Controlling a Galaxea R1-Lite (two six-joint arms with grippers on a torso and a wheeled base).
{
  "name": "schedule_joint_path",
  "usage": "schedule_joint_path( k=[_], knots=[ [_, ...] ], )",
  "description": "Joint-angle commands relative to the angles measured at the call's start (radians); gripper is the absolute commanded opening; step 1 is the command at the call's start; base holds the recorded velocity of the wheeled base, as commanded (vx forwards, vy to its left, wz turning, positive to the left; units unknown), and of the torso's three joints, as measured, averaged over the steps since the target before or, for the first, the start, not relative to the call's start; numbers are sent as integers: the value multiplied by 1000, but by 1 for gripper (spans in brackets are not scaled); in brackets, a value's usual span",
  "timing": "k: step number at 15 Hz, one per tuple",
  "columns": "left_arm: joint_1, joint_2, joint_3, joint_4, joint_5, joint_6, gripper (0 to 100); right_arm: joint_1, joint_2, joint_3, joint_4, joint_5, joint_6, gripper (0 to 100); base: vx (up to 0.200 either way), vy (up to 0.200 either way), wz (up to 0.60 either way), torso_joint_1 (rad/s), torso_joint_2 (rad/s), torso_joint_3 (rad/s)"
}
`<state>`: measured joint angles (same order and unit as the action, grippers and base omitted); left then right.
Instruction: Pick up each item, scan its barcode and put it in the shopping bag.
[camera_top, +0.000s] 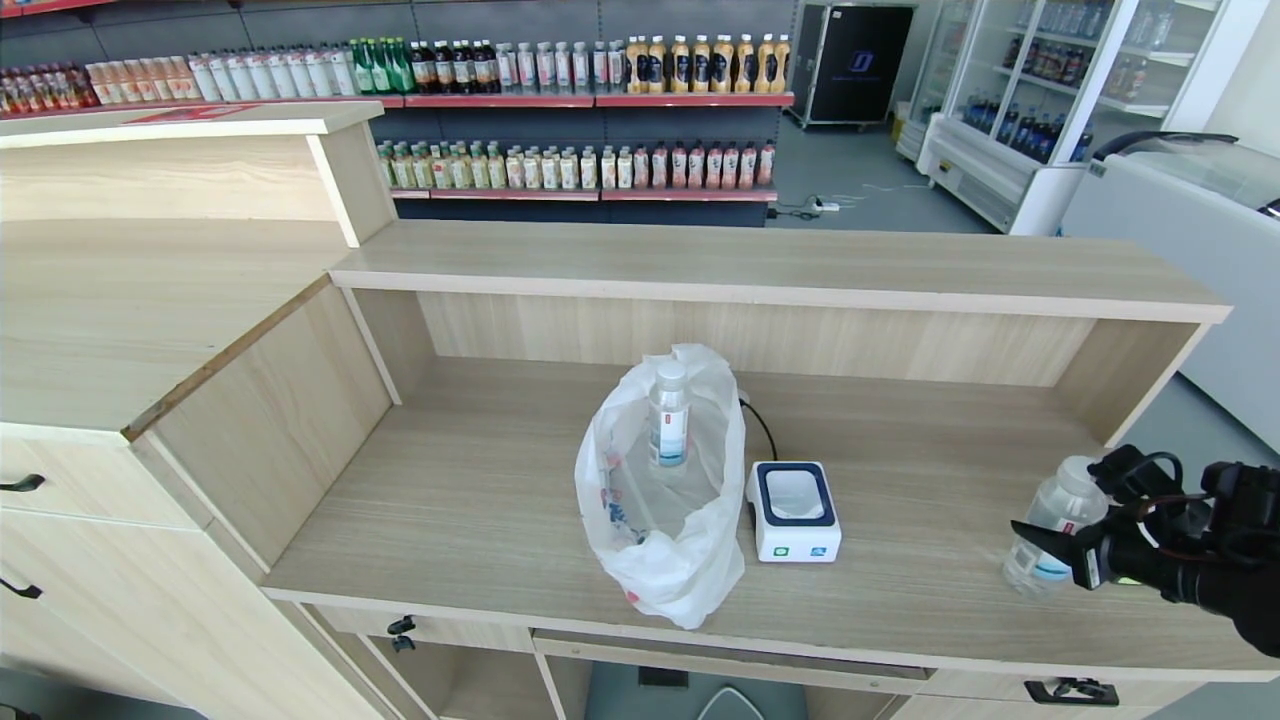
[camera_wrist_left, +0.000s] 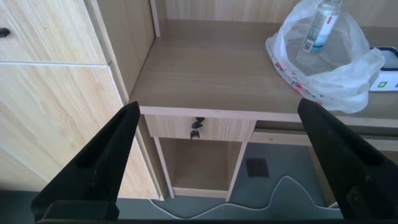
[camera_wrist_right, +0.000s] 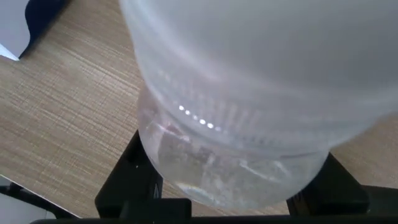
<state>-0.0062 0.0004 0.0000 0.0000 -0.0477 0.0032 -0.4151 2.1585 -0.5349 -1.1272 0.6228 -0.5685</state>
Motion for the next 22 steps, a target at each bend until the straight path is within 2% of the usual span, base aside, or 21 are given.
schedule_joint_path(
  k=[1,2,3,4,5,6,7,8,11,12,14,17,22],
  knots=[
    [0,1,0,0,0,0,100,1,-60,-4,3,3,87,0,0,0,0,0,0,0],
    [0,1,0,0,0,0,100,10,-121,-7,12,3,188,0,0,0,0,0,0,0],
    [0,1,0,0,0,0,100,10,-121,-7,12,3,188,0,0,0,0,0,0,0],
    [0,1,0,0,0,0,100,53,-341,-31,165,5,441,0,0,0,0,0,0,0],
    [0,1,0,0,0,0,100,73,-465,-69,300,14,512,0,0,0,0,0,0,0],
    [0,1,0,0,0,0,100,73,-465,-69,300,14,512,0,0,0,0,0,0,0],
    [0,1,0,0,0,0,100,95,-641,-149,523,84,593,0,0,0,0,0,0,0],
    [0,1,0,0,0,0,100,108,-729,-198,630,167,631,0,0,0,0,0,0,0],
    [0,1,0,0,0,0,100,165,-812,-284,712,258,693,0,0,0,0,0,0,0],
    [0,1,0,0,0,0,100,225,-847,-336,730,284,771,0,0,0,0,0,0,0],
    [0,1,0,0,2,0,100,300,-873,-382,776,284,805,0,0,0,0,0,0,0],
    [0,1,0,0,0,0,100,421,-962,-484,1028,284,806,0,0,0,0,0,0,0],
    [0,1,0,0,0,0,100,564,-1105,-530,1262,281,808,0,0,0,0,0,0,0]
  ],
)
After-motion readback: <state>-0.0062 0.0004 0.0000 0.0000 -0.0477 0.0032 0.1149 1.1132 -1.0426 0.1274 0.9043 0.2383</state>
